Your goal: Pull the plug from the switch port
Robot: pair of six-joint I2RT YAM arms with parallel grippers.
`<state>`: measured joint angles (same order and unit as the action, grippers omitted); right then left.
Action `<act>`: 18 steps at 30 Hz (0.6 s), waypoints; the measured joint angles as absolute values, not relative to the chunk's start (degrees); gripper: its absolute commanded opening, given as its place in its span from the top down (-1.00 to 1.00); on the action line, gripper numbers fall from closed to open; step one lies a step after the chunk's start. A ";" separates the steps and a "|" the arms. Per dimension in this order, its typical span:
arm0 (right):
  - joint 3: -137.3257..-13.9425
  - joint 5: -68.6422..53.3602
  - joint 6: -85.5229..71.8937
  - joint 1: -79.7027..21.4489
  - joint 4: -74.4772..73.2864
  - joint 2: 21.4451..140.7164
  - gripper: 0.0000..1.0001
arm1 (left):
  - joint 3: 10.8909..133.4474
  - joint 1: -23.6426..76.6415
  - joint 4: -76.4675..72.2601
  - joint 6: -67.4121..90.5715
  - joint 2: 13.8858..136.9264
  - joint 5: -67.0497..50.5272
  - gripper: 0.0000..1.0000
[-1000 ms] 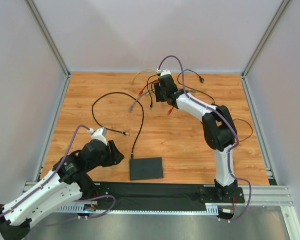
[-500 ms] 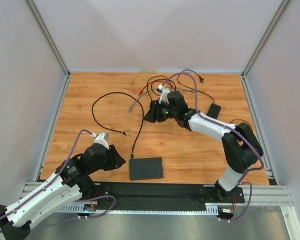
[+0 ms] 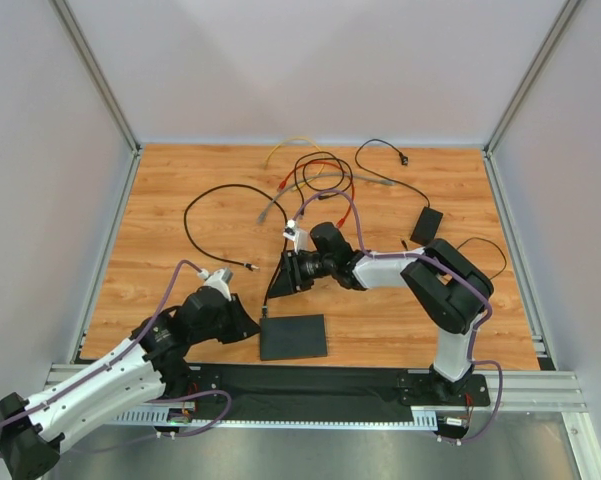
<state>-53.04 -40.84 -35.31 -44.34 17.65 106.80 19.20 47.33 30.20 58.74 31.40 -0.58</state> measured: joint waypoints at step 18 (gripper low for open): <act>-51.64 -40.53 -37.41 -46.46 19.35 108.86 0.22 | 12.38 47.33 22.83 62.98 33.23 -4.05 0.72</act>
